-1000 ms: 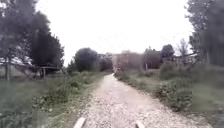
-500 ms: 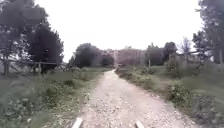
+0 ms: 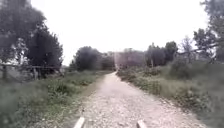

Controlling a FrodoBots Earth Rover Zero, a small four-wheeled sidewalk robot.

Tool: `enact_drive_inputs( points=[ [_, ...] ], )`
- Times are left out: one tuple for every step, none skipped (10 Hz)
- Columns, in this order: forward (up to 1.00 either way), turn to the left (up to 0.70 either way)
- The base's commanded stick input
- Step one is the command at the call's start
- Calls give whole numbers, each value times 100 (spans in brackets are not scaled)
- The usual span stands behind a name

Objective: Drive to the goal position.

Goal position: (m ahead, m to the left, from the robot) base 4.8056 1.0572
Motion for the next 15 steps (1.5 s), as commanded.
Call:
enact_drive_inputs(
  points=[
    [70, 0],
    [70, 0],
    [70, 0],
    [70, 0],
    [70, 0],
    [70, 0],
    [70, 0],
    [70, 0],
    [70, 0],
    [70, 0],
    [70, 0],
    [70, 0],
    [70, 0],
    [70, 0],
    [70, 0]
  ],
)
